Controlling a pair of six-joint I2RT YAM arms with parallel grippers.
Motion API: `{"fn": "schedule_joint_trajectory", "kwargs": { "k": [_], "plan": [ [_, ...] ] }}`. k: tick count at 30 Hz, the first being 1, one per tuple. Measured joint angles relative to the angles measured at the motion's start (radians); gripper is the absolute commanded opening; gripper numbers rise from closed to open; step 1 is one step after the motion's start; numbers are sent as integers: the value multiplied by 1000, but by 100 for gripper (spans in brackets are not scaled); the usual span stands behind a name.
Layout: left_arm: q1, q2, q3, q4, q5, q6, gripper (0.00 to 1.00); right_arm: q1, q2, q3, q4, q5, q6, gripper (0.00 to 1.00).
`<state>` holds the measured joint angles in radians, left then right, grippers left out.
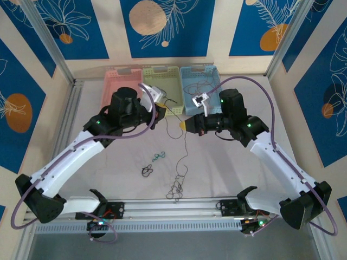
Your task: Untangle the cables
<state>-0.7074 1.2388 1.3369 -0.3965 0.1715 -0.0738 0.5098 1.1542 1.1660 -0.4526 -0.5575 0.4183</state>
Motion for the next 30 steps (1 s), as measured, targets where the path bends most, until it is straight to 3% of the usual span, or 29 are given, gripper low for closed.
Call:
{"fn": "schedule_joint_trajectory", "kwargs": {
  "k": [4,9,11,21,30],
  "plan": [
    [-1,-12,48,-37,-3,-42,0,40,-3,-1,-6,111,-38,23],
    [-2,-19,134,-99,34,-83,0,130,-7,-21,26,313,-106,44],
    [-2,-23,175,-129,46,-85,0,159,0,-31,50,359,-133,48],
    [-2,-55,281,-256,90,-85,0,217,129,-69,241,532,-160,50],
    [-2,-68,282,-304,141,-90,0,217,265,-50,361,588,-153,47]
  ]
}}
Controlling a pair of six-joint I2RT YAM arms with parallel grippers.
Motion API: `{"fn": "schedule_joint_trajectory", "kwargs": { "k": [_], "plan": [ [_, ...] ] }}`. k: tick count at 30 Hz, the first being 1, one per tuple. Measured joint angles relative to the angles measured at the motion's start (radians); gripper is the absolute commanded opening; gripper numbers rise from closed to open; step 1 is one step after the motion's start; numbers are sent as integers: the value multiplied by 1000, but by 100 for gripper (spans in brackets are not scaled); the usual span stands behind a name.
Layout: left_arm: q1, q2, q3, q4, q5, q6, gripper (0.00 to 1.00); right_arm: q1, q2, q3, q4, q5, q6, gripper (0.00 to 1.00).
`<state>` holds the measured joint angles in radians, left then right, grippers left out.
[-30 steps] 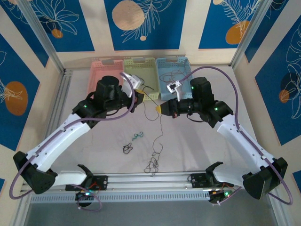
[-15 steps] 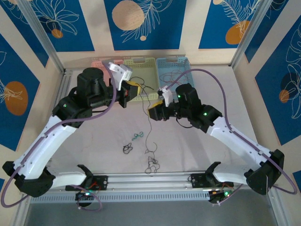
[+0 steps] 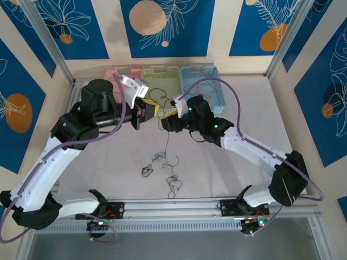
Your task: Untangle the cables
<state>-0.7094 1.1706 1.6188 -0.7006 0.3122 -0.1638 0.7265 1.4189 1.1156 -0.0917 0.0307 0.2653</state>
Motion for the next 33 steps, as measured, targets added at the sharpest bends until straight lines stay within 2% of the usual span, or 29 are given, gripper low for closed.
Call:
{"fn": "schedule_joint_trajectory", "kwargs": {
  "k": [13,25,33],
  "plan": [
    [0,-84,151,-56,57,-40,0,-36,243,12,95,68,55,32],
    [0,-172,259,-147,54,-38,0,-201,387,18,105,25,130,25],
    [0,-140,263,-152,37,-36,0,-237,397,14,107,-16,178,25]
  ]
}}
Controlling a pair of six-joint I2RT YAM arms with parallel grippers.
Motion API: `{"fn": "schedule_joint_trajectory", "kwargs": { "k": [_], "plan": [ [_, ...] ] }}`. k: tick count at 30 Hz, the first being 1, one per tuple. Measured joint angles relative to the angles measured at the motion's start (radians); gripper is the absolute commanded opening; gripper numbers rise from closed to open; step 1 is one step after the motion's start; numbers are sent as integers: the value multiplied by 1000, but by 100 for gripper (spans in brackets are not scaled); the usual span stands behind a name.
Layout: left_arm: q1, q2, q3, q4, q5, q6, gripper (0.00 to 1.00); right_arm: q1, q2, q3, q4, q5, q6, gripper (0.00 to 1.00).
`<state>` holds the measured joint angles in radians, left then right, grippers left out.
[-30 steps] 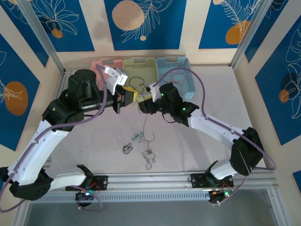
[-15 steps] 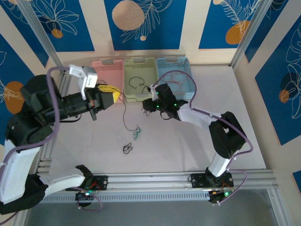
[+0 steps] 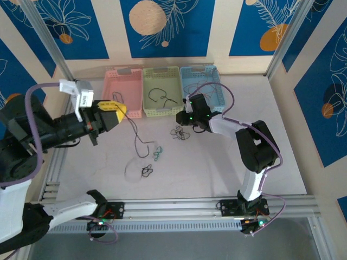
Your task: Untangle the cables
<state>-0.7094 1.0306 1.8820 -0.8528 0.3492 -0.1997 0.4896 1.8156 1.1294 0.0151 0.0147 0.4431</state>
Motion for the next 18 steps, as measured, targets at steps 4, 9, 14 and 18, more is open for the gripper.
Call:
{"fn": "schedule_joint_trajectory", "kwargs": {
  "k": [4,9,14,18],
  "plan": [
    [0,88,2,3,-41,16,0,-6,-52,-42,-3,-13,16,31],
    [10,253,43,7,-113,37,0,-29,-210,-128,-13,-15,30,37],
    [66,418,111,26,-141,40,0,-56,-420,-253,-25,-1,46,39],
    [142,545,227,56,-144,36,0,-72,-600,-361,-75,16,60,40]
  ]
}}
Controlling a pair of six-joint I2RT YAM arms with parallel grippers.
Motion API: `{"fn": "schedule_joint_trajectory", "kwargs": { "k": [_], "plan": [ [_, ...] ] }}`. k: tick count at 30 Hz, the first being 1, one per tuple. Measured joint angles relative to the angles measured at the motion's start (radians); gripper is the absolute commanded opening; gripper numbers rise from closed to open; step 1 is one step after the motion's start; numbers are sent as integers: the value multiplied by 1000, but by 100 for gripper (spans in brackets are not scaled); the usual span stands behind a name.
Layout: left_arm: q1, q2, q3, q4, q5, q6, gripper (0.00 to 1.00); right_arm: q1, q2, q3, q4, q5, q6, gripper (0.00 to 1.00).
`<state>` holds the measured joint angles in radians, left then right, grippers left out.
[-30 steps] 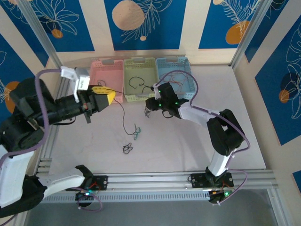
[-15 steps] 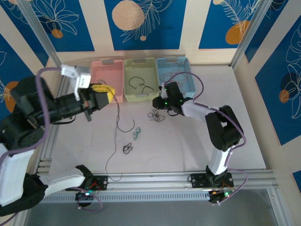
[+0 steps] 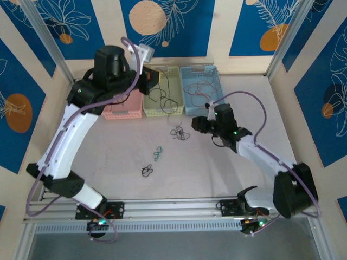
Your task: Untangle the cables
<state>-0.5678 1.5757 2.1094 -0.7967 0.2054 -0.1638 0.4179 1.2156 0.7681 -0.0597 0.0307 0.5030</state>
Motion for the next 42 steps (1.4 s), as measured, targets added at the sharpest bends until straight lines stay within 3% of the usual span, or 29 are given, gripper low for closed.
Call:
{"fn": "schedule_joint_trajectory", "kwargs": {
  "k": [6,11,24,32,34,36,38,42],
  "plan": [
    [102,220,224,29,8,-21,0,-13,-273,-116,-103,51,-6,43],
    [155,401,368,48,48,-48,0,-69,-397,-169,-136,65,-8,44],
    [171,766,390,57,44,-45,0,-85,-372,-212,-143,49,-4,44],
    [230,898,390,59,41,-95,4,-84,-351,-213,-134,32,-4,44],
    [248,915,390,56,40,-101,13,-84,-342,-213,-130,24,-4,44],
    [259,922,390,56,37,-111,41,-82,-329,-213,-123,16,-4,44],
    [266,922,390,56,37,-115,58,-75,-312,-213,-114,11,-5,45],
    [269,922,392,45,52,-117,69,-47,-253,-212,-89,-5,-9,49]
  ]
}}
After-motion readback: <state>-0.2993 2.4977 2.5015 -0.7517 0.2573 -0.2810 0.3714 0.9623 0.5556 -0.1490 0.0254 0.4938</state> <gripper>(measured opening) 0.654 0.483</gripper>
